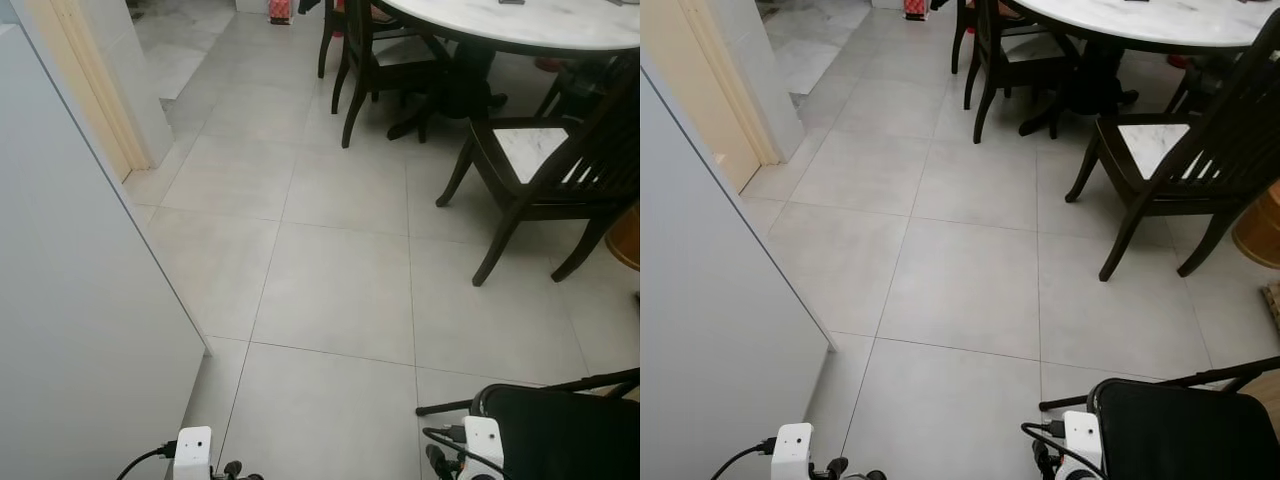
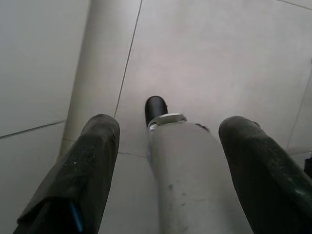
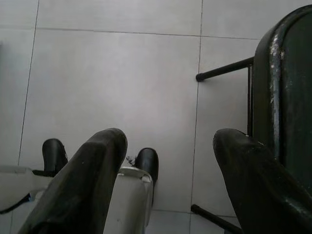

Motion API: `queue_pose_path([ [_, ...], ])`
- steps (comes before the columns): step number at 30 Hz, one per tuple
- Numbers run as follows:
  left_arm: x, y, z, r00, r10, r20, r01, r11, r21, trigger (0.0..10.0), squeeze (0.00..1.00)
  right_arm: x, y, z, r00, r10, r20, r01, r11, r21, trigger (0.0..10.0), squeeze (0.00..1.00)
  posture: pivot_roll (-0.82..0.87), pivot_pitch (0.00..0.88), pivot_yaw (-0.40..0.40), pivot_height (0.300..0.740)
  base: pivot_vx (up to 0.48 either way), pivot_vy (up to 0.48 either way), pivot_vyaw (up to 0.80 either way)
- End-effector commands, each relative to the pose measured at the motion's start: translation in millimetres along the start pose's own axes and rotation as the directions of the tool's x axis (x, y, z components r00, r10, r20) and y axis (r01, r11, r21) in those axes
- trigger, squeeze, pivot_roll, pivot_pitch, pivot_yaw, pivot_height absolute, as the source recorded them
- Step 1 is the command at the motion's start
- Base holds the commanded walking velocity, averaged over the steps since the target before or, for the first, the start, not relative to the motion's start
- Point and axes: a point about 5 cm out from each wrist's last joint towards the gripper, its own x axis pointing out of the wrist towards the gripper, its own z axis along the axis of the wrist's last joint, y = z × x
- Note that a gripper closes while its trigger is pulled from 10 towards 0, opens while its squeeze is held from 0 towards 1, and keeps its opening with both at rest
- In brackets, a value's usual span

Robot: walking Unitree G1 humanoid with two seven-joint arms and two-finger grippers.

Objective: Restocking fridge

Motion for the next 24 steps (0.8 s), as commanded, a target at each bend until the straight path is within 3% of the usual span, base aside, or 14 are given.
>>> queue_pose_path([
  [1,-4.1,7.9,-13.1,0.999,0.024,-0.040,-0.024,1.000,-0.002,10.0,0.00,-1.2,5.8,-10.7,0.999,0.014,-0.038,-0.015,1.000,-0.008,10.0,0.00,0.04,0.157,-0.017,0.740,0.000,0.000,0.52],
  [10,-6.4,17.9,-16.9,0.998,0.029,-0.063,-0.028,1.000,0.010,10.0,0.00,0.0,23.0,-19.8,0.998,0.016,-0.068,-0.016,1.000,0.005,10.0,0.00,0.04,0.172,0.021,0.740,0.000,0.000,0.80],
  [24,-7.3,13.4,-22.2,0.997,0.014,-0.075,-0.013,1.000,0.008,10.0,0.00,-2.2,48.0,-35.5,0.994,0.052,-0.092,-0.055,0.998,-0.024,10.0,0.00,0.05,0.174,0.000,0.740,0.000,0.000,0.80],
])
